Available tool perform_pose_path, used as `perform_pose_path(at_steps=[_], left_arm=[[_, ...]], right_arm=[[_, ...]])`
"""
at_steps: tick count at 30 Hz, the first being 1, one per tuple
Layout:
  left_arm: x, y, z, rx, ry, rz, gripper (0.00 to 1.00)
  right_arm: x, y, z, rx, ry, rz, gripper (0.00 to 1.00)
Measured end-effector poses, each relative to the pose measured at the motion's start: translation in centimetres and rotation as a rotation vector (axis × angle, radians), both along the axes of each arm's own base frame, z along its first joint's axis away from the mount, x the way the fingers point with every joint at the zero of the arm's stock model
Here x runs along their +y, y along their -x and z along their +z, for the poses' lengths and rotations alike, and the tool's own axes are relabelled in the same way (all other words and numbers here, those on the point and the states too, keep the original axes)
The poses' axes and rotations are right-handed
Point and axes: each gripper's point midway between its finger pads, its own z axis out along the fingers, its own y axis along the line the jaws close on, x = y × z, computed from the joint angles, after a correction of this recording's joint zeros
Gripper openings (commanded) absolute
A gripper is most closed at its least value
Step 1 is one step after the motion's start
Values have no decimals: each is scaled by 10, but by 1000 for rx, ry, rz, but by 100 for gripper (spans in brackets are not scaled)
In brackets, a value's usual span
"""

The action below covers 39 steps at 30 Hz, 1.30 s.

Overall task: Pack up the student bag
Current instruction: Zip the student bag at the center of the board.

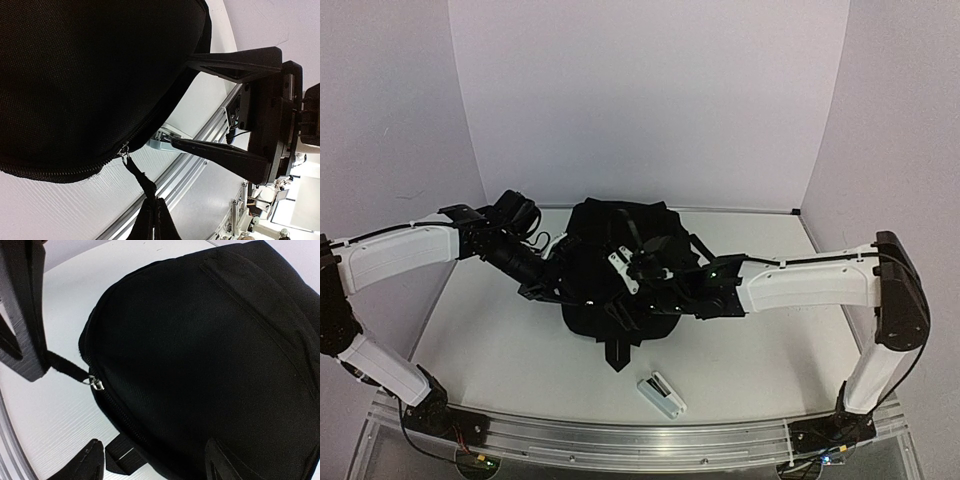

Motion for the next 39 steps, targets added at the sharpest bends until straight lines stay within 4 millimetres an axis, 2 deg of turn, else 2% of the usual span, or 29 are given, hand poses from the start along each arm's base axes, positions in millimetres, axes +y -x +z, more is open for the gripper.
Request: perform_pose_path(at_steps=[9,12,18,20,22,27,39], left_arm=[[1,0,0,0,-5,3,0],[1,-2,1,-6,-9,7,0],[1,-6,2,-20,-20,19,0],[2,-7,3,-22,-24,22,0],[2,-8,2,-23,-32,28,0],[5,-11,-4,-19,-56,45,0],[19,-27,-9,-18,-90,130,0]], right_arm=[[17,-7,-9,-45,59,63,52],[21,-6,-10,-43,64,90,43],[26,-1,-12,-34,69,125,41],[26,1,-13,-30,71,132,37],[27,3,-14,-28,75,139,29],[32,13,-16,-14,69,163,1],[36,23,-23,12,22,165,0]])
